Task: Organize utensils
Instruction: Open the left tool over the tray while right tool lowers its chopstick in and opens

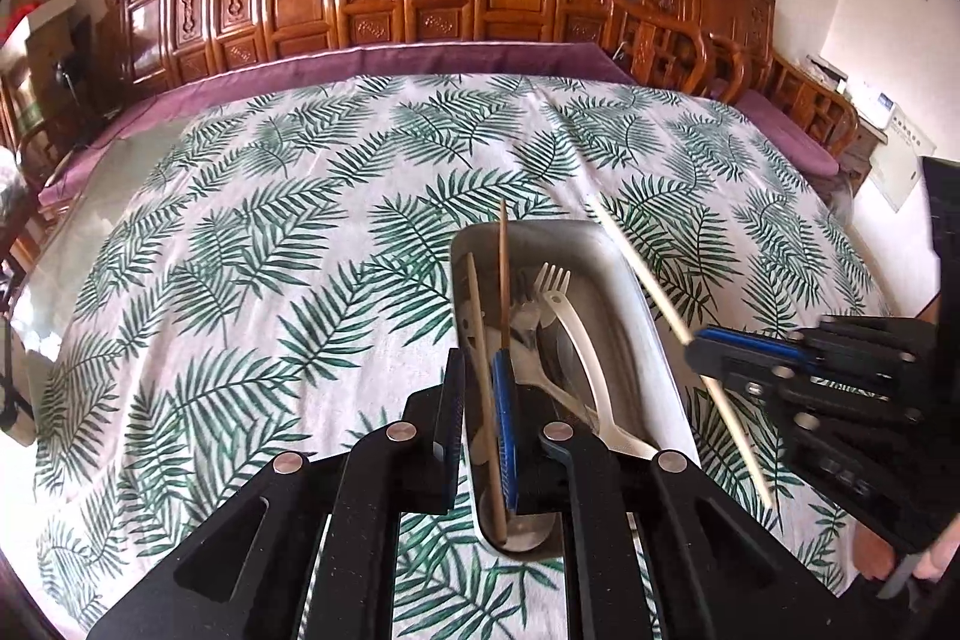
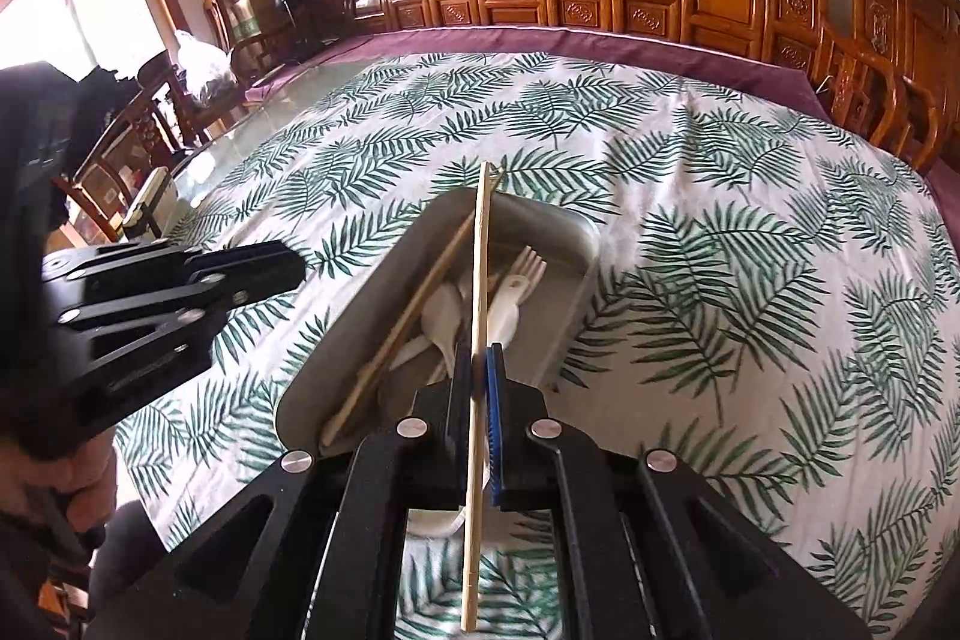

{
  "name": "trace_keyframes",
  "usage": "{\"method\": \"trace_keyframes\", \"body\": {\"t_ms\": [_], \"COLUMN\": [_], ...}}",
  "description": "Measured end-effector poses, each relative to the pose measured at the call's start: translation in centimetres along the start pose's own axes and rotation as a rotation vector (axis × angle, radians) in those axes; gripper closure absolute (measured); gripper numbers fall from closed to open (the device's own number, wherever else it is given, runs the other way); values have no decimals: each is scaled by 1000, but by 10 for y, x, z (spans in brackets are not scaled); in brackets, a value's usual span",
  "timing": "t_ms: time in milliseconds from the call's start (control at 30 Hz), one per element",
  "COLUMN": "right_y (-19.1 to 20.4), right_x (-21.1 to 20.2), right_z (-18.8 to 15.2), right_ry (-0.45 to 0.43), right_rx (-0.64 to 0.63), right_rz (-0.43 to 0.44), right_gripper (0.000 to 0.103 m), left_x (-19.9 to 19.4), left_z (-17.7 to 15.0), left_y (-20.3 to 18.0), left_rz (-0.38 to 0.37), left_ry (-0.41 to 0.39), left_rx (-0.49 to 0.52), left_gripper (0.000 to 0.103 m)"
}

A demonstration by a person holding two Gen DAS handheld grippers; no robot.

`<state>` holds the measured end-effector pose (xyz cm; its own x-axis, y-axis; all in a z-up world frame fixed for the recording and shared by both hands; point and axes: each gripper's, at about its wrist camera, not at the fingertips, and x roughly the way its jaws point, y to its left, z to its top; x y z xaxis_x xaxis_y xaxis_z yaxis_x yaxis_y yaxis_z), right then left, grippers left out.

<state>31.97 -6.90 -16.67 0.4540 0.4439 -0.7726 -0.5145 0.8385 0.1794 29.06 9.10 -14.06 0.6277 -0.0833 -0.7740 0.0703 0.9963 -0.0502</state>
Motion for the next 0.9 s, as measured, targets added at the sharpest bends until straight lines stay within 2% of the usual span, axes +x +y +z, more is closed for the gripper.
{"method": "trace_keyframes", "body": {"t_ms": [367, 533, 767, 900], "right_y": [11, 17, 16, 13], "right_x": [43, 57, 58, 41], "right_z": [21, 20, 13, 8], "right_ry": [15, 36, 34, 12], "right_rx": [20, 10, 4, -5], "right_rz": [-35, -46, -63, -73], "right_gripper": [97, 97, 96, 95], "left_x": [-20, -20, -21, -24], "left_z": [-12, -17, -23, -25], "left_y": [26, 36, 37, 33], "left_rz": [13, 19, 18, 21], "left_ry": [-27, -26, -22, -22], "left_rx": [-18, -34, -37, -40], "left_gripper": [94, 94, 94, 94]}}
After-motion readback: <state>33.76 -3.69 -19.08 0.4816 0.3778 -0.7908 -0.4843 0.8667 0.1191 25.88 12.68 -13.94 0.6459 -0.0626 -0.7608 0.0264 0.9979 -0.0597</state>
